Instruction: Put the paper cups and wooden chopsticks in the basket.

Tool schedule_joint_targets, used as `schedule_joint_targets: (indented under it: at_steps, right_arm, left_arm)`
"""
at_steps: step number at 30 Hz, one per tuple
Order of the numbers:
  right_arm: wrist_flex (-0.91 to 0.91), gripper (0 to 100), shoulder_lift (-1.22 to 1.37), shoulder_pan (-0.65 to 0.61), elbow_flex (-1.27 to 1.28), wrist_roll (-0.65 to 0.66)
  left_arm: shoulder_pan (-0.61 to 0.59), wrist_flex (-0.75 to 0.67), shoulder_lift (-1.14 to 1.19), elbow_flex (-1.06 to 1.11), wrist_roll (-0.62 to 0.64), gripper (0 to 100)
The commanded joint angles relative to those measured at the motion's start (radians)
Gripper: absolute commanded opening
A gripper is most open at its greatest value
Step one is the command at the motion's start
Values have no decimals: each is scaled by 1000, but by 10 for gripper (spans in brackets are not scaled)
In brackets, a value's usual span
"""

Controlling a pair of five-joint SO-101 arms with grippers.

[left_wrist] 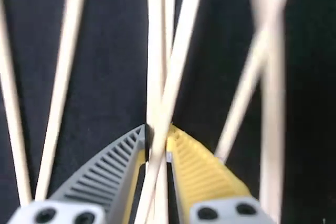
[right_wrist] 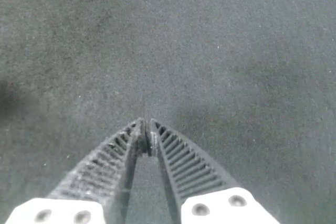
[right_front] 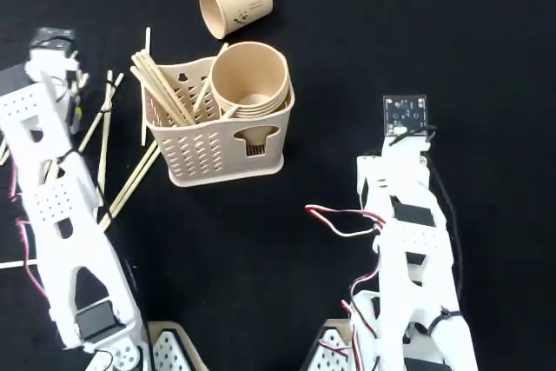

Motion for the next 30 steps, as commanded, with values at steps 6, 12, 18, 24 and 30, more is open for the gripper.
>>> schedule_joint_targets:
  at_steps: [6,12,18,24,30]
  right_arm:
    - [-20,12,-30,-11,-8,9]
    - [-20,12,-30,-11,-8,9]
    - [-20,12,-30,-11,-10,9]
    - [-20,12,-30,-11,-10,9]
    - [-20,12,-30,-11,-10,9]
  left_arm:
    - [-84,14,-253,-18,184,29]
    - [-76,14,-393,-15,236,29]
    - [-70,14,-509,-19,301,29]
    - [-70,15,-658,-12,353,29]
    - [-45,15,-809,-12,393,29]
